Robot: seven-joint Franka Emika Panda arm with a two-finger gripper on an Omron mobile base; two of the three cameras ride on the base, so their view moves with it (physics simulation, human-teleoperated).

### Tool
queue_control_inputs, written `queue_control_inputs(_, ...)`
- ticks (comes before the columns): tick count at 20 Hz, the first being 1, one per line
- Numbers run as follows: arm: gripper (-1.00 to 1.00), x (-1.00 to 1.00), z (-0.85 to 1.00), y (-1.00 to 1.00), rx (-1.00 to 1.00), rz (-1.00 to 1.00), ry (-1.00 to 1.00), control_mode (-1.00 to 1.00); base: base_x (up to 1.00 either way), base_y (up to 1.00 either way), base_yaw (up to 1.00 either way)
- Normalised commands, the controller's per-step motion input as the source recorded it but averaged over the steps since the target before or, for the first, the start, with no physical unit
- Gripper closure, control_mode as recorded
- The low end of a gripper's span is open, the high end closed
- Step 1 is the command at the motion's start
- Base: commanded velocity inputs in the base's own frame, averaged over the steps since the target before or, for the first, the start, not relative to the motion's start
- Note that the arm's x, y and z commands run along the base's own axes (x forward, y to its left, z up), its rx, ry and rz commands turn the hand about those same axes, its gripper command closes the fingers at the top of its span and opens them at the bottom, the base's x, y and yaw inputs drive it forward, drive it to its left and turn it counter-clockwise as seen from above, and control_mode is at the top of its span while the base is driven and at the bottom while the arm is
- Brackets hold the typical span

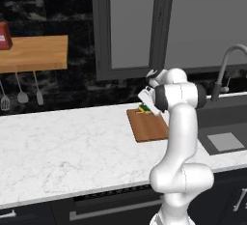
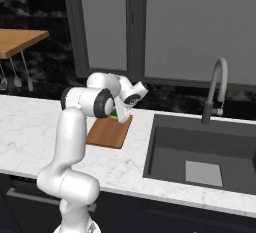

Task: Pick up the sponge from the counter and clean the cutting board by briefly scrubbing or pressing down on the cutting board. Once finished, release the sponge.

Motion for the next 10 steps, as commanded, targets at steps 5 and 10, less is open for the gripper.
queue_control_inputs(5, 1.00, 0.26, -0.44, -0.31, 0.02, 0.01, 0.04, -1.00, 0.00, 0.00, 0.00)
queue_control_inputs(10, 1.00, -0.09, -0.45, -0.49, 0.04, 0.00, 0.10, -1.00, 0.00, 0.00, 0.00)
